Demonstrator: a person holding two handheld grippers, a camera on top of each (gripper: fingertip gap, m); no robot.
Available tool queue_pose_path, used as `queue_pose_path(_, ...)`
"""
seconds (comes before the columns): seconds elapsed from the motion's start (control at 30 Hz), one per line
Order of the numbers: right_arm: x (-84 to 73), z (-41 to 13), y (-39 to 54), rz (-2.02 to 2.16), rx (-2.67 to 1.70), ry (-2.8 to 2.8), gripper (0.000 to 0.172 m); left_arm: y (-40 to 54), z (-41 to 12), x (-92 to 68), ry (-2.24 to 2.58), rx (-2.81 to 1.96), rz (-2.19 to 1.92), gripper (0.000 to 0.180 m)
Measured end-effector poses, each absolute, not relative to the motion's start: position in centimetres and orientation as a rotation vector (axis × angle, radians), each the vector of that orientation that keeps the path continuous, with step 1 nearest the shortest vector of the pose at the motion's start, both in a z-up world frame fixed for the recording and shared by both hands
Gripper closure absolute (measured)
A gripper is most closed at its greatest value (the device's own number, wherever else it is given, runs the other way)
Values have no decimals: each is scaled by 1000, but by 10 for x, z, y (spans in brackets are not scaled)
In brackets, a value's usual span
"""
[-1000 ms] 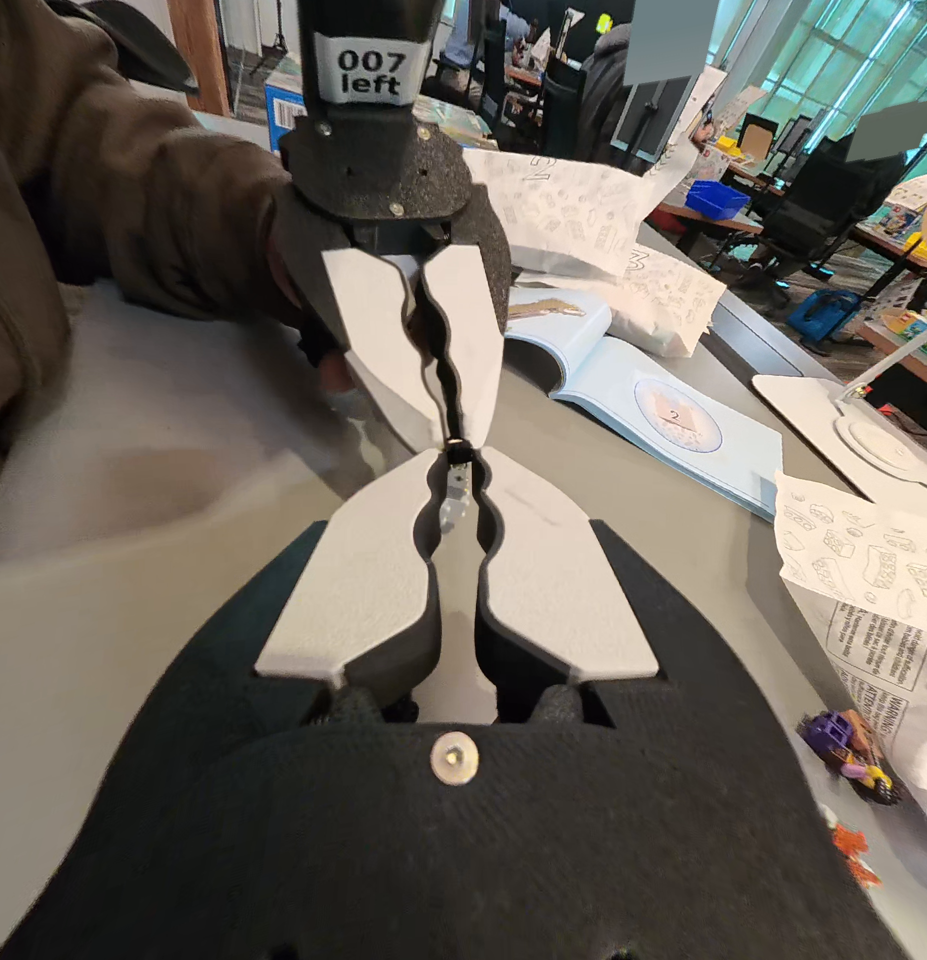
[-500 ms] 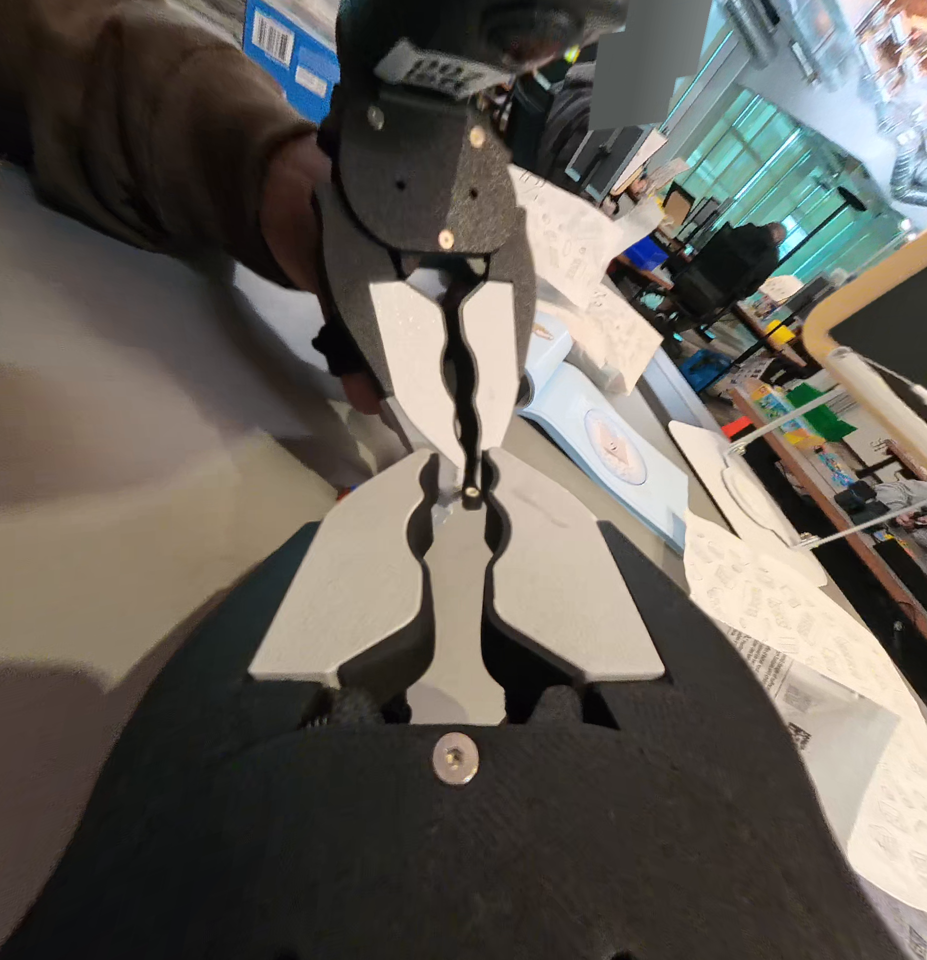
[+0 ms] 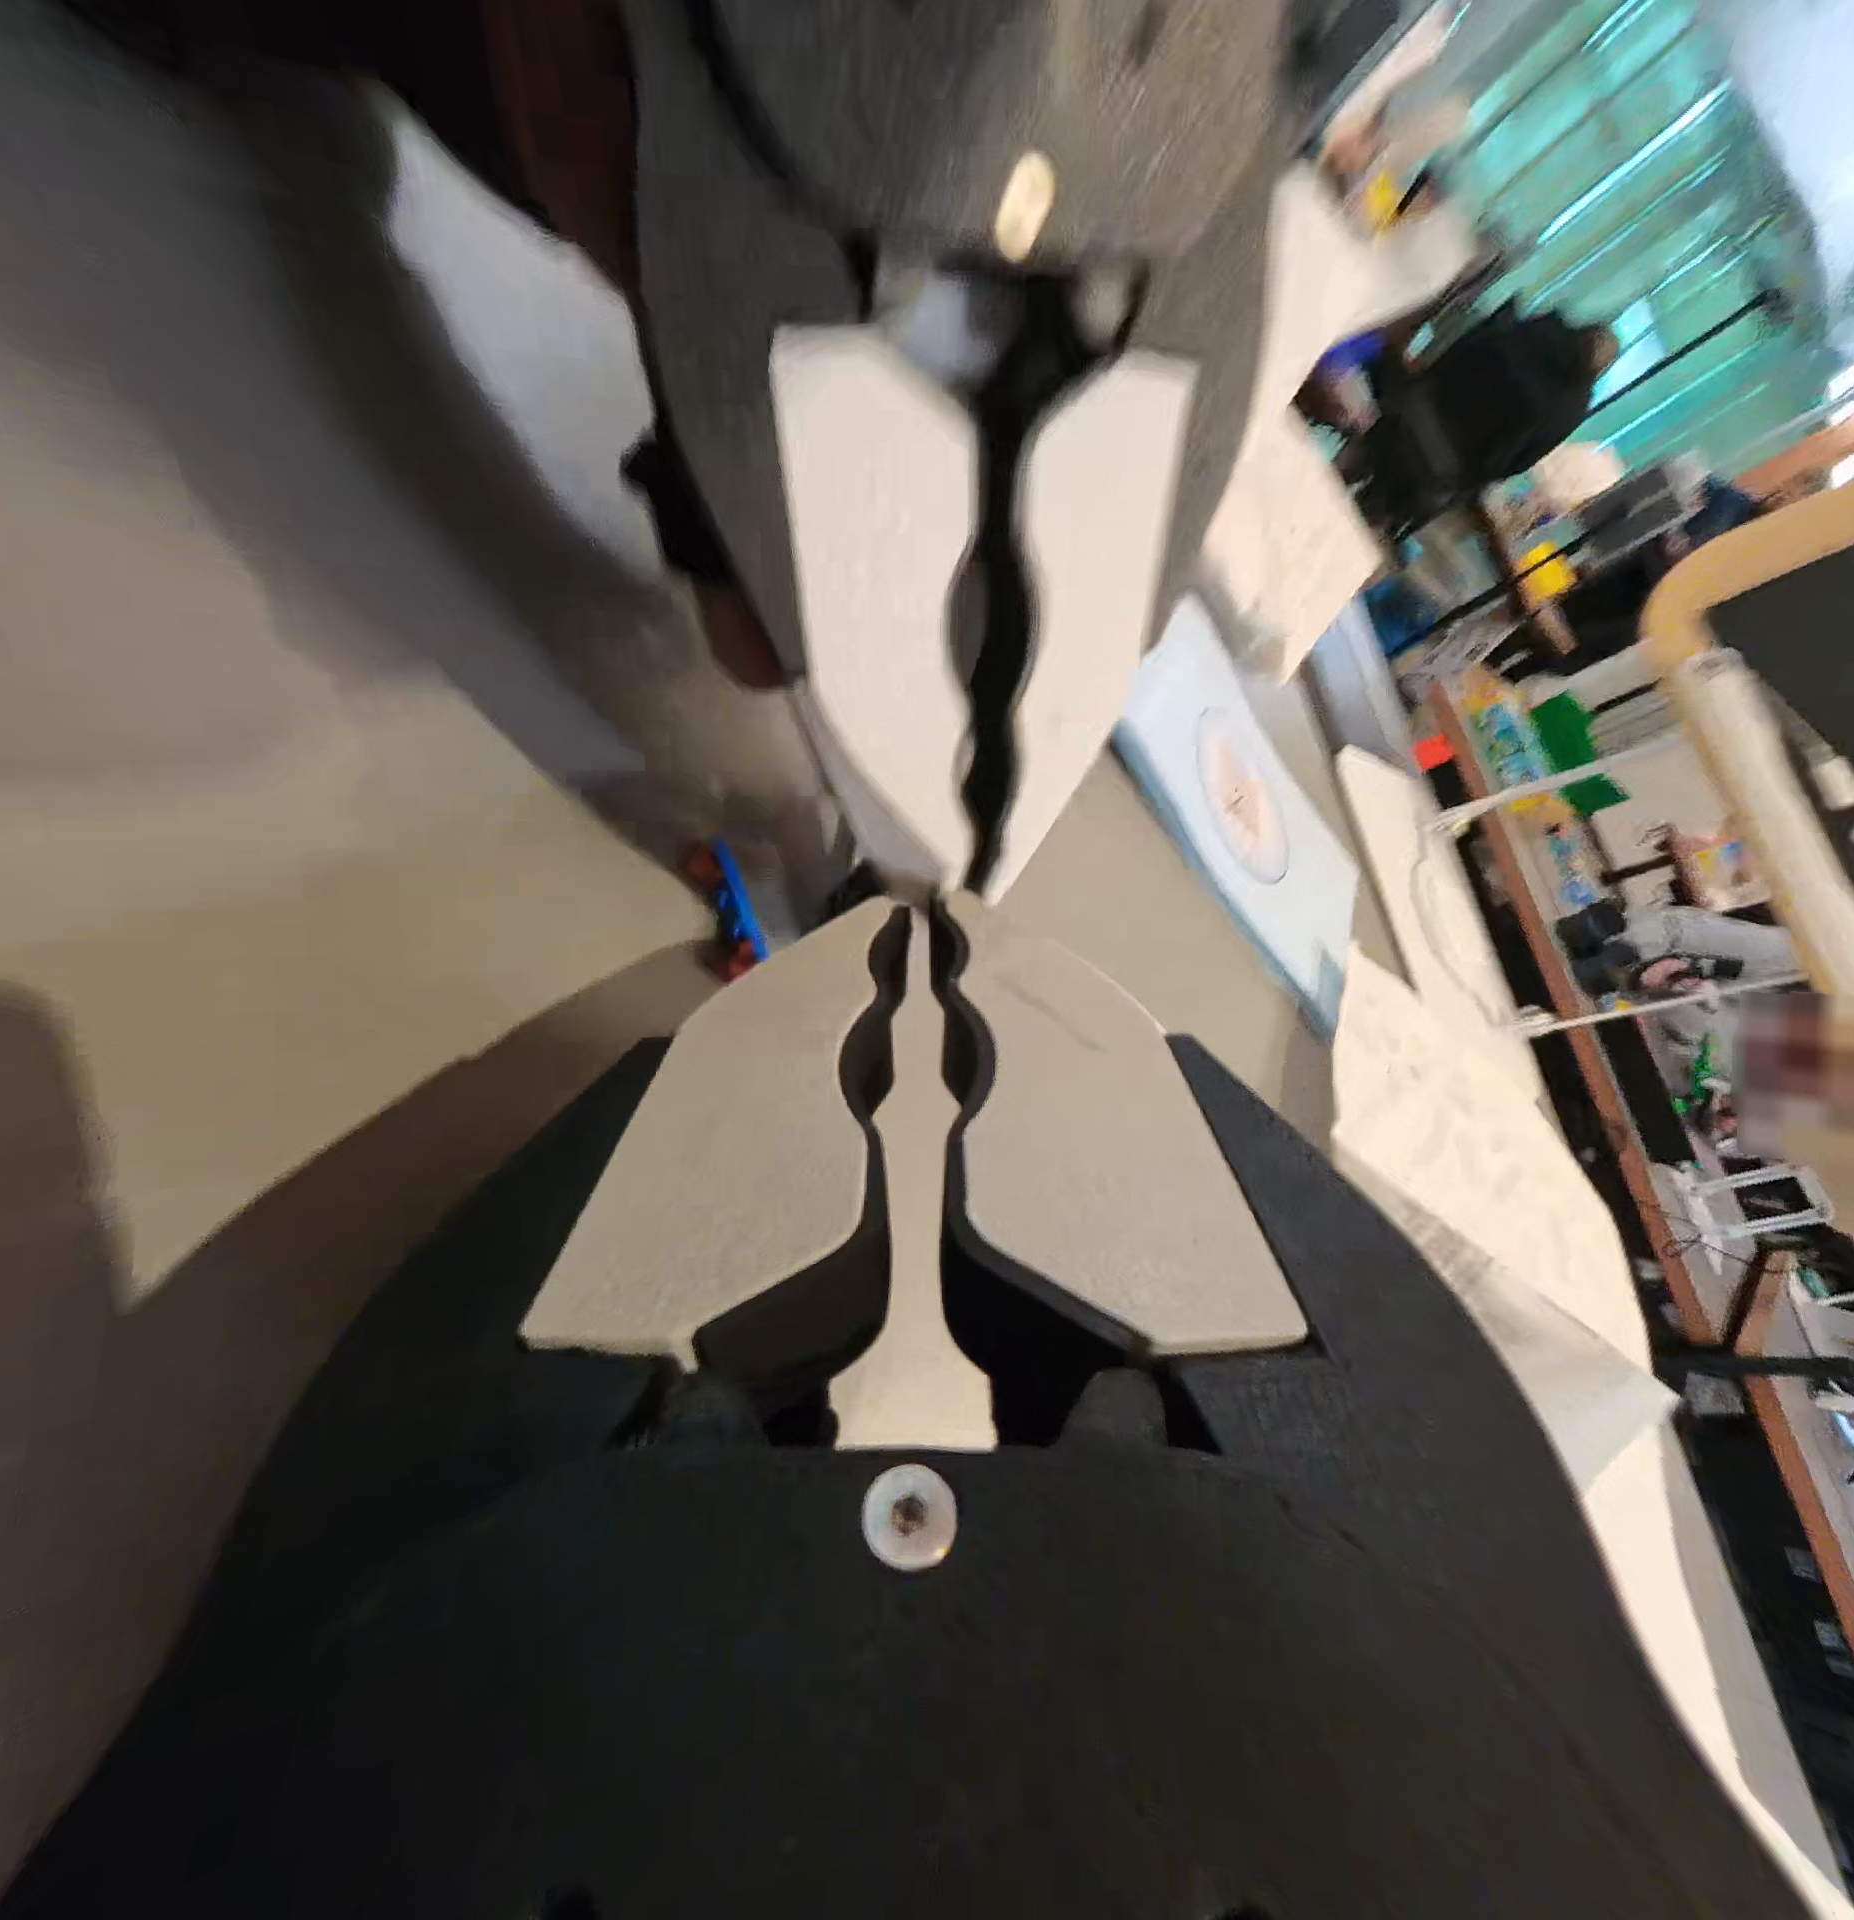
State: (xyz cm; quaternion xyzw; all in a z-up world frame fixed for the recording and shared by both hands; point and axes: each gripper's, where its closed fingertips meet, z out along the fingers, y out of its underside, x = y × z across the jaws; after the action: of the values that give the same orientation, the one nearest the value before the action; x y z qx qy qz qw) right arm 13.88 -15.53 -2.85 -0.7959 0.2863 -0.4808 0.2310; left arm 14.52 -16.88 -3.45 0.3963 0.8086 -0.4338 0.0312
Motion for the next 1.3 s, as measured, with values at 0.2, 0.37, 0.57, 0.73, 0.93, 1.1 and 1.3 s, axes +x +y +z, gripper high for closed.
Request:
queue_pose_path(0.2,140,-29,-158,-1366,-2206,789,164,-168,-38,147,2489,1231,-1304,179)
queue_pose_path(0.37,137,-17,-157,-1380,-2136,779,168,-168,-34,145,2497,1237,-1356,179)
queue_pose_path(0.57,137,-24,-161,-1347,-2161,807,165,-168,-32,142,2532,1230,-1397,179)
queue_pose_path(0.73,138,-25,-169,-1334,-2133,862,158,-168,-32,144,2648,1178,-1448,179)
queue_pose_path(0.93,139,-16,-182,-1260,-1966,961,148,-171,-13,145,3051,861,-1732,179)
queue_pose_path(1.1,143,-4,-175,-1299,-1902,911,147,-170,-4,143,3359,596,-1891,179)
queue_pose_path(1.3,146,0,-173,-1333,-1885,894,154,-170,4,140,3554,392,-2010,179)
